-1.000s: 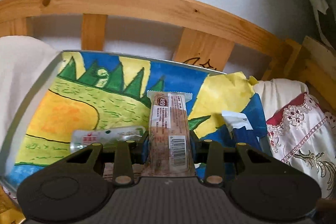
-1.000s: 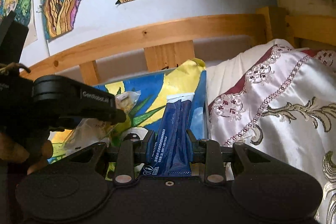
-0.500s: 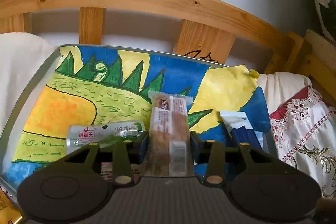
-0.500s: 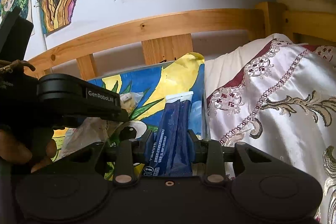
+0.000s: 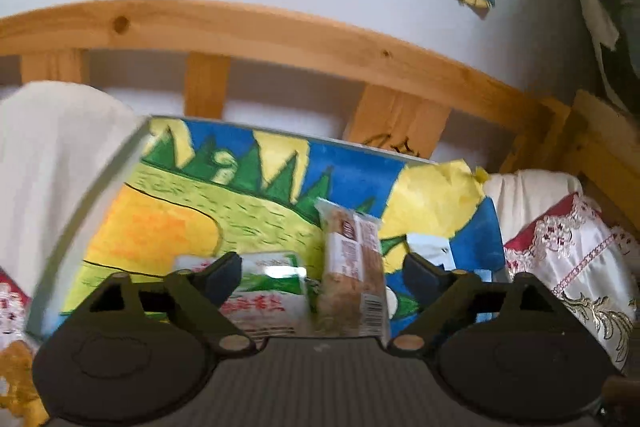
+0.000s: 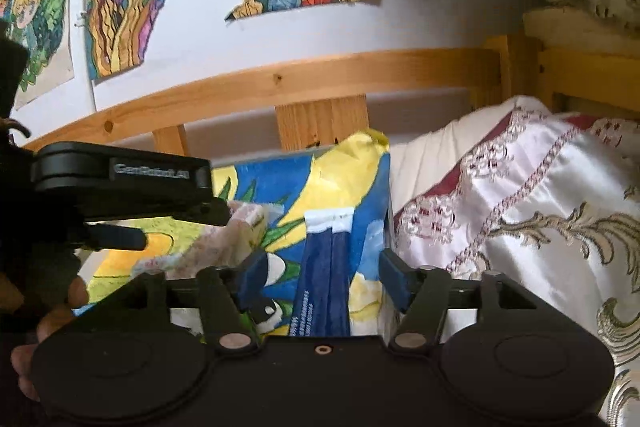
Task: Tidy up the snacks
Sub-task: 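Lower bread packet into tray, open left tool while right tool lowers blue packet, then move both tools back over the remaining snack pile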
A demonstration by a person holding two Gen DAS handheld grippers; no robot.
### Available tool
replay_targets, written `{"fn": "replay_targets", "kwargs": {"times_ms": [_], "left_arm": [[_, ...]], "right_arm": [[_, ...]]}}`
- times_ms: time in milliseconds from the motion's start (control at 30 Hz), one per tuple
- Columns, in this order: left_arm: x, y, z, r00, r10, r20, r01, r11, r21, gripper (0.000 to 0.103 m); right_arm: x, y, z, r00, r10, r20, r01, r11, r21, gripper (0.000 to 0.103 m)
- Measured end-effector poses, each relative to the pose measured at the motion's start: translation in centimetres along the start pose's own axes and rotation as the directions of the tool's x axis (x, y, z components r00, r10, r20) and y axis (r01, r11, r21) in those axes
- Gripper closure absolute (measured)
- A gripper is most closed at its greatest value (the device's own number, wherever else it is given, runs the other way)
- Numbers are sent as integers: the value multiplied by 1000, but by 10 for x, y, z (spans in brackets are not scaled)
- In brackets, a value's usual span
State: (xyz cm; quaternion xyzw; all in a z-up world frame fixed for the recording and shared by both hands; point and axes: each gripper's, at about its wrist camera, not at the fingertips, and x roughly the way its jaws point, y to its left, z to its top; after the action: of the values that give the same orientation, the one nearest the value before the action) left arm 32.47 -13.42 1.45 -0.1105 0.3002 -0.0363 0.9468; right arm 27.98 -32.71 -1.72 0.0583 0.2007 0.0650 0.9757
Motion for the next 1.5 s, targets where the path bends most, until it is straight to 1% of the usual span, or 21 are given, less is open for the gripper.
{"fn": "replay_targets", "kwargs": {"times_ms": [67, 167, 267, 367, 500, 633, 733, 833, 967, 1100, 1333, 1500], "left_arm": [[-11, 6, 2, 1000, 14, 21, -14, 1000, -10, 5], [-30, 17, 5, 998, 37, 53, -36, 999, -20, 2], [-50, 32, 6, 995, 59, 74, -56, 998, -34, 1], [-71, 47, 2, 992, 80, 95, -75, 995, -61, 1], [-102, 66, -8, 986, 98, 136, -86, 992, -89, 1], [-133, 81, -20, 979, 107, 174, -92, 991, -96, 1], [-156, 91, -31, 972, 106, 210, -89, 992, -87, 1], [-175, 100, -43, 969, 113, 220, -100, 993, -68, 1], [-196, 112, -59, 969, 123, 213, -111, 991, -70, 1], [-211, 126, -76, 973, 138, 186, -124, 989, -84, 1], [-229, 151, -102, 978, 166, 126, -153, 983, -104, 1], [-235, 166, -116, 981, 181, 70, -172, 978, -121, 1]], "right_arm": [[-7, 2, 2, 1000, 5, 24, -4, 1000, -5, 23], [-18, 6, 5, 998, 25, 57, -24, 1000, -5, 12], [-31, 12, 7, 995, 46, 84, -46, 999, -12, 5], [-44, 20, 6, 992, 59, 110, -56, 998, -28, 1], [-63, 32, 4, 989, 76, 130, -70, 996, -52, 1], [-85, 42, 0, 987, 86, 137, -75, 994, -79, 1], [-101, 50, -3, 986, 91, 143, -78, 993, -93, 1], [-116, 62, -6, 983, 103, 150, -86, 990, -116, 1], [-135, 76, -13, 981, 121, 149, -100, 985, -143, 1], [-152, 88, -23, 982, 140, 126, -120, 981, -153, 1], [-177, 110, -42, 985, 161, 66, -147, 973, -180, 1], [-189, 121, -55, 988, 152, 15, -146, 971, -188, 1]]}}
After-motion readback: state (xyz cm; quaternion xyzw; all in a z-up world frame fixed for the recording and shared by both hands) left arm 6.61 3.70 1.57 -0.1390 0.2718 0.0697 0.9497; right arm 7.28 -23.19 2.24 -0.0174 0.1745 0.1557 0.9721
